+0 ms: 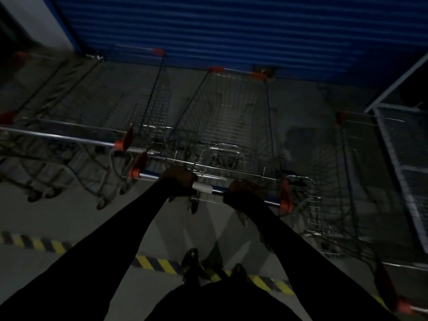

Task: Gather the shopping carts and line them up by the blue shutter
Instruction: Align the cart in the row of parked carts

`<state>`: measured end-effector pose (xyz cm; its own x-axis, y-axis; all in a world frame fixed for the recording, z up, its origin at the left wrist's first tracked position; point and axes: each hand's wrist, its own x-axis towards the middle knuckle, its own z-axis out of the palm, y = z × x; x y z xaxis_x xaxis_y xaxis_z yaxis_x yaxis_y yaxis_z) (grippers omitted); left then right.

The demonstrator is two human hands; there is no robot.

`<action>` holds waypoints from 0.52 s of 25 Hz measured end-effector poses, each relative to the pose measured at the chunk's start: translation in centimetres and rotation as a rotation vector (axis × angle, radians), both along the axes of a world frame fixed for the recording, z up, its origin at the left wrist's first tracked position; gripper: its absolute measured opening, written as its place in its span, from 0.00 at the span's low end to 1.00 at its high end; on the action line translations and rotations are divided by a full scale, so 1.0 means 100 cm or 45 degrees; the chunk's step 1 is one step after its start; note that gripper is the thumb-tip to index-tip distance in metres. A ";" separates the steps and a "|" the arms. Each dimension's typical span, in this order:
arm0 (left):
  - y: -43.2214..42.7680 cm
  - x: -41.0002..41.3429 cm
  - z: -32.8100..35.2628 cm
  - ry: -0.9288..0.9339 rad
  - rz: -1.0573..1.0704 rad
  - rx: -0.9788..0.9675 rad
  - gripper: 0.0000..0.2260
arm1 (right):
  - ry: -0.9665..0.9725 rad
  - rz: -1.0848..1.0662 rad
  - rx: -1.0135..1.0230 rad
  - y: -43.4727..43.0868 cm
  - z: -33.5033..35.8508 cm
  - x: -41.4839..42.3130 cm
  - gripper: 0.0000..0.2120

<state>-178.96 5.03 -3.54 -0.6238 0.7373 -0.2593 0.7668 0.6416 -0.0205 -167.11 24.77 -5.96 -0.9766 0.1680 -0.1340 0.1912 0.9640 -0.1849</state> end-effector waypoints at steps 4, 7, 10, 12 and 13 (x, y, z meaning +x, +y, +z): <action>0.002 -0.005 -0.014 -0.024 0.024 -0.028 0.15 | 0.019 -0.063 0.082 -0.008 -0.001 -0.003 0.13; -0.001 -0.010 -0.011 -0.092 0.002 -0.018 0.13 | -0.109 -0.076 0.281 -0.012 -0.003 -0.006 0.14; 0.004 -0.011 -0.009 -0.148 0.029 -0.018 0.12 | -0.044 -0.112 0.351 -0.011 -0.002 -0.004 0.16; 0.011 -0.017 -0.009 -0.159 0.022 -0.004 0.12 | 0.045 -0.121 0.379 -0.006 -0.001 -0.011 0.18; 0.015 -0.021 -0.009 -0.153 0.000 0.002 0.12 | 0.074 -0.122 0.399 -0.003 -0.001 -0.014 0.19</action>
<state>-181.06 6.50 -4.40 -0.5882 0.7380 -0.3307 0.7639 0.6413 0.0726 -168.49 24.47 -6.10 -0.9589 0.2836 -0.0060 0.2815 0.9539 0.1044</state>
